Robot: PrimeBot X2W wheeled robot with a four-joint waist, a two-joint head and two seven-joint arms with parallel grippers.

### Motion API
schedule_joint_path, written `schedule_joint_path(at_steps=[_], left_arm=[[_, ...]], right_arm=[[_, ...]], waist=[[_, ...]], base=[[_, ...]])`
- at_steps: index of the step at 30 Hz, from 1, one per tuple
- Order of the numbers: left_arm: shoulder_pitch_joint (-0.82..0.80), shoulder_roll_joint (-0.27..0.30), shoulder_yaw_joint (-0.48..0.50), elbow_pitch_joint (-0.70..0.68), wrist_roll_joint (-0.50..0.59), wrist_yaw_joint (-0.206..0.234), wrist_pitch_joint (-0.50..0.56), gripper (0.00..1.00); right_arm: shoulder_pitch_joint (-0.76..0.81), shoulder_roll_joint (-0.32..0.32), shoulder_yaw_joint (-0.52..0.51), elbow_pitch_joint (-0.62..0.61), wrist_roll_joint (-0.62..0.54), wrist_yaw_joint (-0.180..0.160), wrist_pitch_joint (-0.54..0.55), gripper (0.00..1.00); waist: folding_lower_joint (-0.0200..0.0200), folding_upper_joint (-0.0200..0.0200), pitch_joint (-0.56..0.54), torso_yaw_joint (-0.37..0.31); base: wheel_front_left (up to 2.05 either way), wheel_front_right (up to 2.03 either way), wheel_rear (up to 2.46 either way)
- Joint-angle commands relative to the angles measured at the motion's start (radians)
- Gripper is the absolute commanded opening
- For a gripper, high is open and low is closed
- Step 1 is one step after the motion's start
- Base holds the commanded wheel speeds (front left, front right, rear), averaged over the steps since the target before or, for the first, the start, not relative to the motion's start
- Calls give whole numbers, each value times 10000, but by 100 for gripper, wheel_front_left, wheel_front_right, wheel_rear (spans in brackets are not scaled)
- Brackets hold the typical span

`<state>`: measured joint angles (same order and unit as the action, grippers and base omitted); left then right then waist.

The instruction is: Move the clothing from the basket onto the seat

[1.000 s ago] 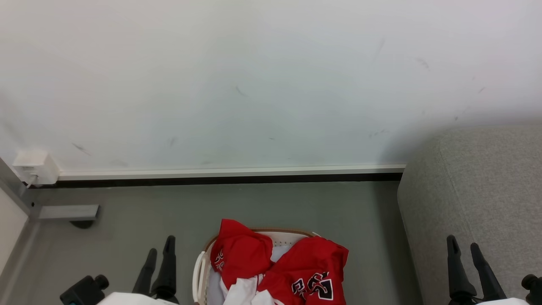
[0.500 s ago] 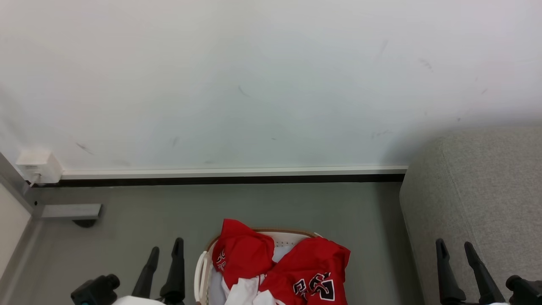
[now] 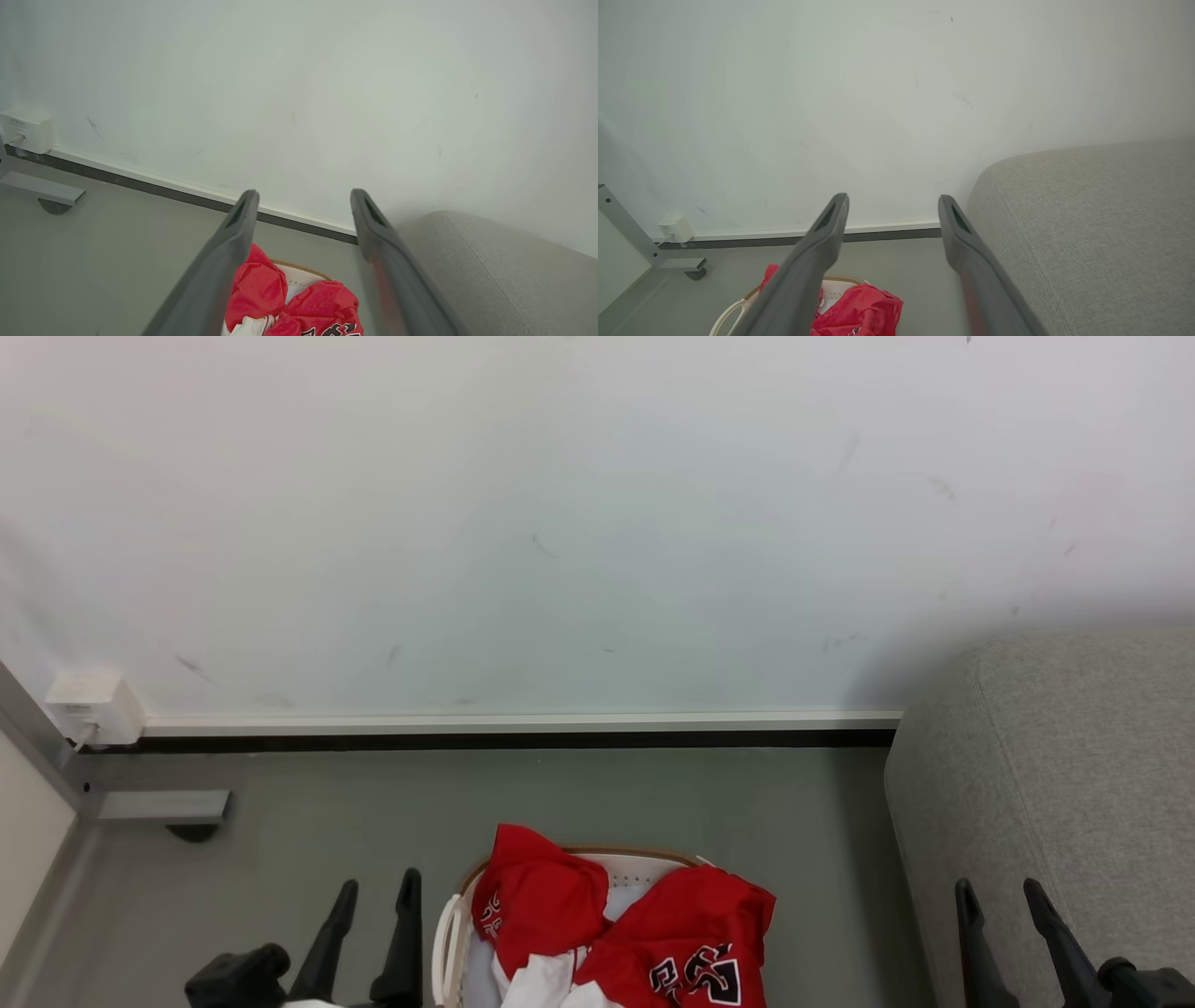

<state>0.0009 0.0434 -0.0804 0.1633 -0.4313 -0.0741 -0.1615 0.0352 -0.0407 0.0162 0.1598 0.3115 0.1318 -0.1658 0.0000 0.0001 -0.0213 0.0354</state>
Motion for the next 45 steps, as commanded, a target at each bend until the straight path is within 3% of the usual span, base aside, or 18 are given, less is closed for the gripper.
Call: schedule_joint_path(at_steps=[1,19,45], left_arm=[[61,87,-32,-106,432,-55,-159,100],[212,166,-201,-98,2094,-211,-554,100],[142,102,91,277,3607,-466,-1023,100]], right_arm=[[67,-112,-86,-40,-295,-13,-116,100],[302,-121,-482,13,-1292,-16,-513,100],[431,-129,-520,403,-2280,-20,-987,100]], waist=[[0,-1,-7,7],[0,-1,-37,41],[0,-1,100,-79]], base=[[0,0,0],[0,0,0],[0,0,0]])
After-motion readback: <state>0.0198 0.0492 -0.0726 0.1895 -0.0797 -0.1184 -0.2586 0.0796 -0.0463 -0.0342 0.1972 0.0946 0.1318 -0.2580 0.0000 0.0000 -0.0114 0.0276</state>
